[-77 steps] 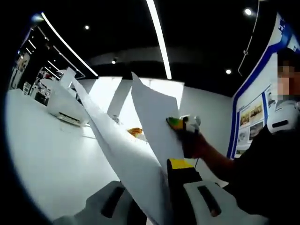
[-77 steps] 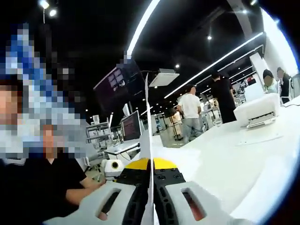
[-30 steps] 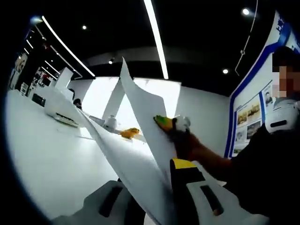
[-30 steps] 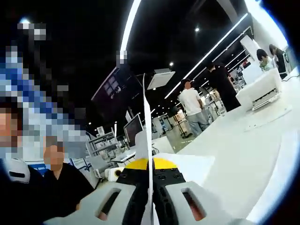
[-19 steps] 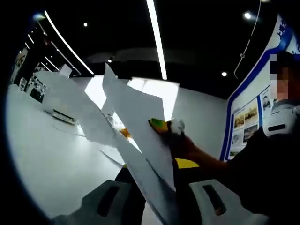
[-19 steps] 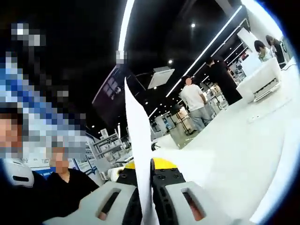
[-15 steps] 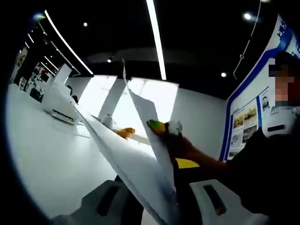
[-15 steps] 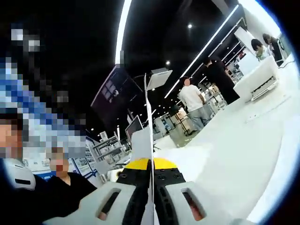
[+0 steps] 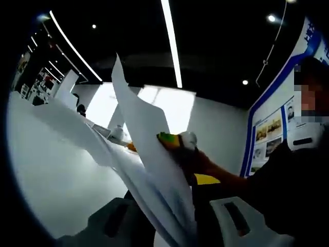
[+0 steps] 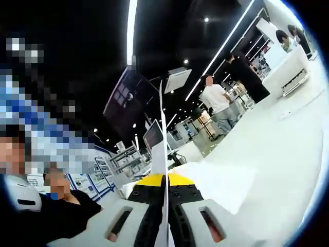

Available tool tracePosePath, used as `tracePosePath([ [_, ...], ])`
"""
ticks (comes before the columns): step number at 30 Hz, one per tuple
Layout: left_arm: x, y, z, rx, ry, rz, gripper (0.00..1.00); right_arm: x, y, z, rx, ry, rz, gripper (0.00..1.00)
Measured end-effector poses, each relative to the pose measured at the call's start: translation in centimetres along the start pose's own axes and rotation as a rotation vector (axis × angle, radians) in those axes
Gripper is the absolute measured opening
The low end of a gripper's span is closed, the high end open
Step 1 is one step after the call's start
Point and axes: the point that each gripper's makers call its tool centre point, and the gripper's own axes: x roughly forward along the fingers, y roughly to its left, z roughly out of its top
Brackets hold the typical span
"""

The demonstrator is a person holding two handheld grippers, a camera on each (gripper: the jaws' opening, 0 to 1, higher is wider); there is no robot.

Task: Organize the stack of printing papers by aligning and flattening the scattered papers on the table

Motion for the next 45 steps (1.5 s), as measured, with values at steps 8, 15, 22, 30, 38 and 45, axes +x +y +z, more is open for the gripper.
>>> tracePosePath([
  [8,-0.1,0.2,0.1,0.007,-0.005,0.008,0.27,0.1,-0.7,0.0,0.024,-0.005,-0.022,0.00],
  [15,-0.2,0.4,0.2,0.004,-0.010,0.017,0.27,0.7,-1.1,0.2,0.067,-0.031,-0.028,0.00],
  [22,-0.2,0.6,0.1,0.041,-0.004,0.026,0.20,1.1,-1.2,-0.7,0.071,-0.018,-0.035,0.00],
  [30,-0.3,0.9,0.0,0.097,0.004,0.044,0.13,0.8,-2.0,-1.1,0.085,-0.038,-0.049,0.00],
  [38,-0.4,1.1,0.2,0.115,0.000,0.050,0.08,0.6,-2.2,-1.3,0.076,-0.048,-0.048,0.00],
  [45,-0.5,1.2,0.3,0.125,-0.004,0.057,0.07,-0.2,-2.5,-0.8,-0.070,-0.061,-0.094,0.05],
])
